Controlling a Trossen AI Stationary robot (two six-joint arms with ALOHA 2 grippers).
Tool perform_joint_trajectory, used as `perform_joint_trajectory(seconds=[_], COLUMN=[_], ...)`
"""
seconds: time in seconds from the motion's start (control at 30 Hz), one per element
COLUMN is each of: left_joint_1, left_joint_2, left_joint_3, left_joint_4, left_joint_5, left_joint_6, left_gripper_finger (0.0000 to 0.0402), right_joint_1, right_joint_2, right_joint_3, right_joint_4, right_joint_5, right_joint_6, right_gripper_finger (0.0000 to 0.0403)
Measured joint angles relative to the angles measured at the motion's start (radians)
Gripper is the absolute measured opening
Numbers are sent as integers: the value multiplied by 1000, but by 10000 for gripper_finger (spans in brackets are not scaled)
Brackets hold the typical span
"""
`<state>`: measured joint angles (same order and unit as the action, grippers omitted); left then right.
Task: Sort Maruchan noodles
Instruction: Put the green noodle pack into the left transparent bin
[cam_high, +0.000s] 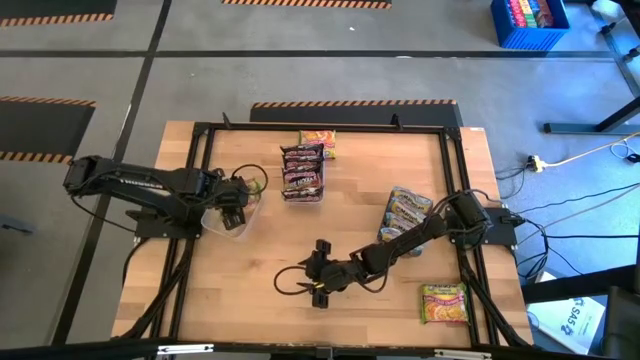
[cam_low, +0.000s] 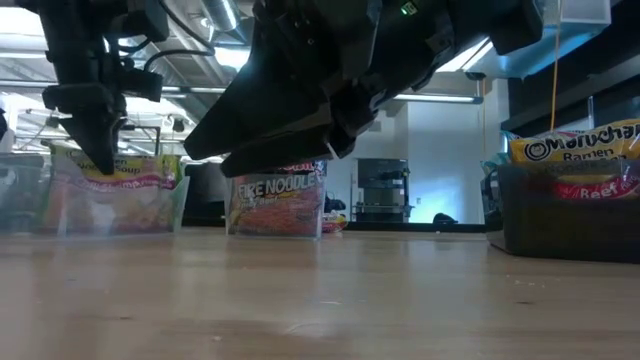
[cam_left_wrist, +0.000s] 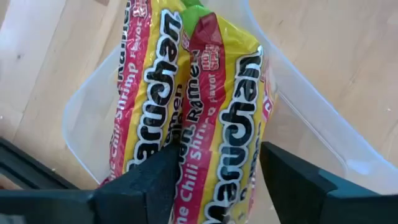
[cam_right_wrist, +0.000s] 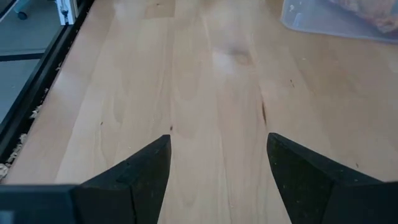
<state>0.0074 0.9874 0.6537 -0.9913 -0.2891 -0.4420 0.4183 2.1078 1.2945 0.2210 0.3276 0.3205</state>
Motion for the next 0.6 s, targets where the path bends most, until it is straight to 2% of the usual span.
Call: perform_joint_trajectory(seconds=[0.47, 0.6], left_joint_1=[0, 0], left_joint_2=[0, -2], left_joint_3=[2, 51], left_joint_4=[-12, -67], left_joint_5=[27, 16], left_joint_6=[6, 24], left_gripper_finger=[224, 224], right_joint_1=[0, 0], right_joint_2=[1, 1], right_joint_3=[0, 0], right_joint_4=[2, 2], right_joint_5=[-6, -5], right_joint_6=[-3, 17], right_gripper_finger=[248, 248])
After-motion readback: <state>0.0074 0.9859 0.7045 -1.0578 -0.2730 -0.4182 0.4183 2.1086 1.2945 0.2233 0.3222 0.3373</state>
